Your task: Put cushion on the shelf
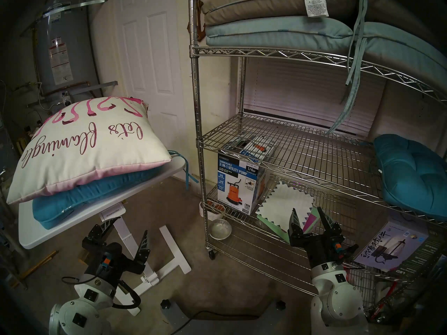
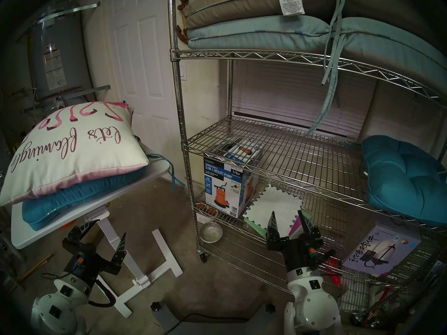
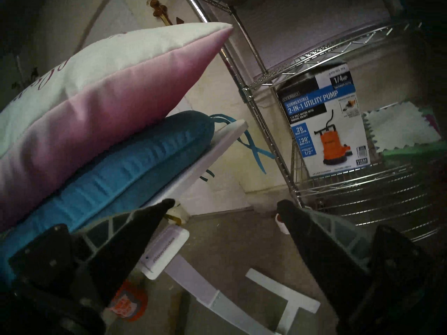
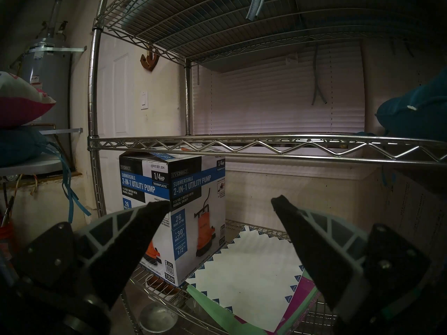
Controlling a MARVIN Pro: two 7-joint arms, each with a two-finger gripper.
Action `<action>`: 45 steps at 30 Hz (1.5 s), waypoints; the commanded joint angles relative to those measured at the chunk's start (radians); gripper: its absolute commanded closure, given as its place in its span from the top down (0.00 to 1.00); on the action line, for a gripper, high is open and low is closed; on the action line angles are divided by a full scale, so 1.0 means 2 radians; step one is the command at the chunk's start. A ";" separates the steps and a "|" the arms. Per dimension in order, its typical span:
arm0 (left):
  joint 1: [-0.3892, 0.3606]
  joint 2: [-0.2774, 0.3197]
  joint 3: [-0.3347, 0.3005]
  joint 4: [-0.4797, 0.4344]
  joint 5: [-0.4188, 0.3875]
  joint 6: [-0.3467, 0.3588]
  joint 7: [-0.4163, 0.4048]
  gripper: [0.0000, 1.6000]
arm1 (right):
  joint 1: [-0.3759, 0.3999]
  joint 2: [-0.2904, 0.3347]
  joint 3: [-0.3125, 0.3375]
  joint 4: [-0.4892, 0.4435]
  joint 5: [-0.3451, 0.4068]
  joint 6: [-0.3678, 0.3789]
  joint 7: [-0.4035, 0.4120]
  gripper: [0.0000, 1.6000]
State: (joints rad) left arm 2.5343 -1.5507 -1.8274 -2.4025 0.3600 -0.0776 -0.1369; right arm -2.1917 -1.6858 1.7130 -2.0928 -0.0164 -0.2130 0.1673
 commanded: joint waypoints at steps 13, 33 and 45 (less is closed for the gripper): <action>0.018 -0.024 -0.079 -0.020 0.002 -0.074 0.072 1.00 | 0.002 0.000 0.000 -0.008 0.000 -0.002 0.000 1.00; 0.058 -0.025 -0.196 -0.020 0.055 -0.098 0.090 1.00 | 0.002 0.000 0.000 -0.007 0.000 -0.003 0.000 1.00; 0.054 -0.029 -0.240 -0.020 0.076 -0.112 0.110 1.00 | 0.003 0.000 0.000 -0.006 0.000 -0.003 0.000 1.00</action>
State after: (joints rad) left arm 2.6406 -1.6052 -2.2474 -2.4164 0.5000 -0.2830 0.0479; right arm -2.1912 -1.6866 1.7130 -2.0870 -0.0164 -0.2131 0.1673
